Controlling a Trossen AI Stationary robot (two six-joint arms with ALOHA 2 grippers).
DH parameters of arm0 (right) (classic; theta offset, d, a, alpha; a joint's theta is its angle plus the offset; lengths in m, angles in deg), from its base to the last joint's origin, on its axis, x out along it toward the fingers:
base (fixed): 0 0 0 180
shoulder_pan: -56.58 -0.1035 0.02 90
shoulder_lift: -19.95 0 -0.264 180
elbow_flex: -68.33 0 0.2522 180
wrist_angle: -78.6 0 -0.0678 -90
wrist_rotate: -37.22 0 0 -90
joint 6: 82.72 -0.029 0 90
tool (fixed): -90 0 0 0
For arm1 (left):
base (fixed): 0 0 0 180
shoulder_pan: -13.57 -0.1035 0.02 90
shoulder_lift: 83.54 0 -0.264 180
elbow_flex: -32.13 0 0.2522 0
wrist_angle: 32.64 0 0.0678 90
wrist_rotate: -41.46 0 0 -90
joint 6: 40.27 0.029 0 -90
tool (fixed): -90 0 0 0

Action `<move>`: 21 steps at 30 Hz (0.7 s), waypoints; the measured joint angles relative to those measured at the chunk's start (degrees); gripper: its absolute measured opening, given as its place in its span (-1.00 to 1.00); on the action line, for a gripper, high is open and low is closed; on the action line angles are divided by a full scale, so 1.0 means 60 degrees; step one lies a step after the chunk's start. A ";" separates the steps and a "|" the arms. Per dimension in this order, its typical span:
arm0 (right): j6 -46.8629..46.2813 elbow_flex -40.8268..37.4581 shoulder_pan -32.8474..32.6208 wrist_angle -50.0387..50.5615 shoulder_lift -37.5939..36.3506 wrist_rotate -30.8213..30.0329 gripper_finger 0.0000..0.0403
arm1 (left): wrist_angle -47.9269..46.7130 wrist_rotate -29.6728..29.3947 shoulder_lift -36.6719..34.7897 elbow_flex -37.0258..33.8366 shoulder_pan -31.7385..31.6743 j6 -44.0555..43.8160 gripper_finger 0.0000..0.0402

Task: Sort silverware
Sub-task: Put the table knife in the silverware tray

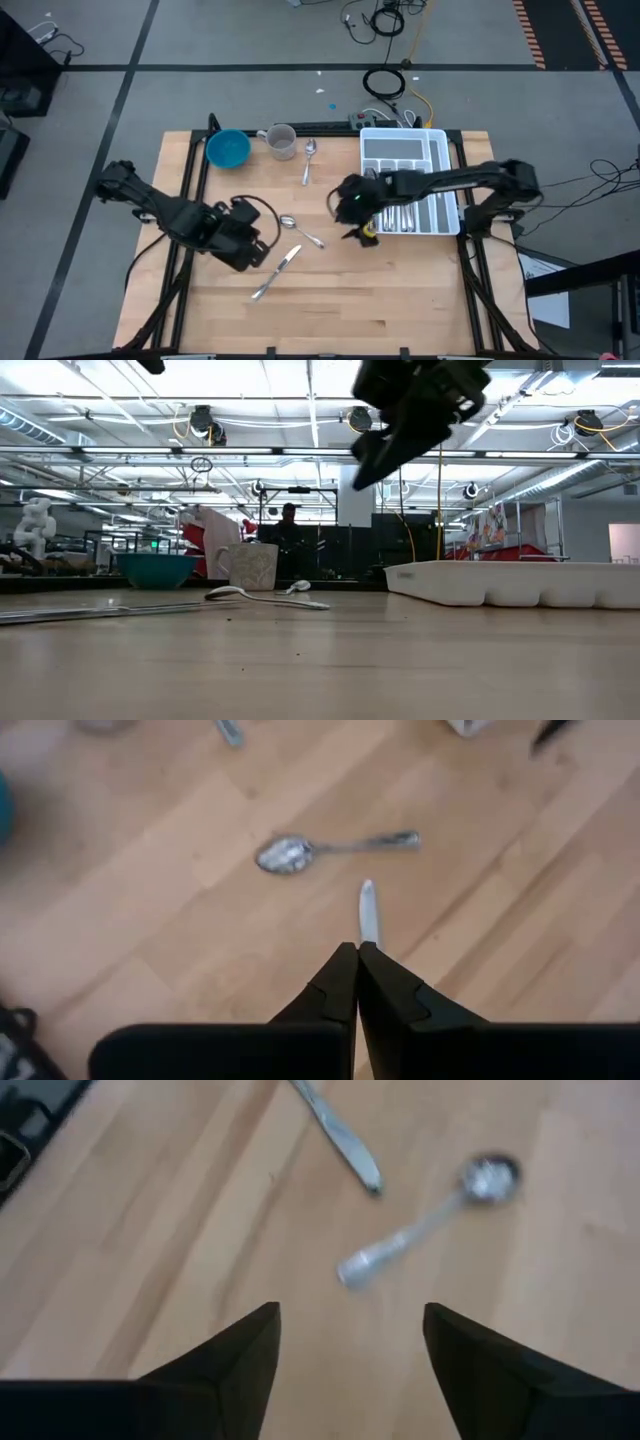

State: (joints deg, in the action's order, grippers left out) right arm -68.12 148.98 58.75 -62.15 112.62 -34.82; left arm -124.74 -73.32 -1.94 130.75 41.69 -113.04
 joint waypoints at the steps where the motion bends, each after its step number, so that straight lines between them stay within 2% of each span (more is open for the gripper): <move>1: -0.0080 0.0190 -0.0133 -0.0199 0.0289 0.0000 0.23 | -0.0135 -0.0112 -0.0099 0.0000 0.0031 -0.0002 -0.93; 12: 0.0018 0.4136 -0.1183 -0.0725 0.3627 0.0003 0.23 | -0.1957 0.0303 -0.0341 0.0000 0.0637 0.0001 -0.92; 21: 0.1040 0.6780 -0.1618 -0.0638 0.6212 0.0059 0.23 | -0.1940 0.0339 -0.0750 0.0000 0.1821 0.0182 -0.92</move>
State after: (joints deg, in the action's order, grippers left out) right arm -61.88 189.66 49.05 -65.98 149.89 -34.47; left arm -136.37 -71.29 -6.44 130.75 52.62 -111.95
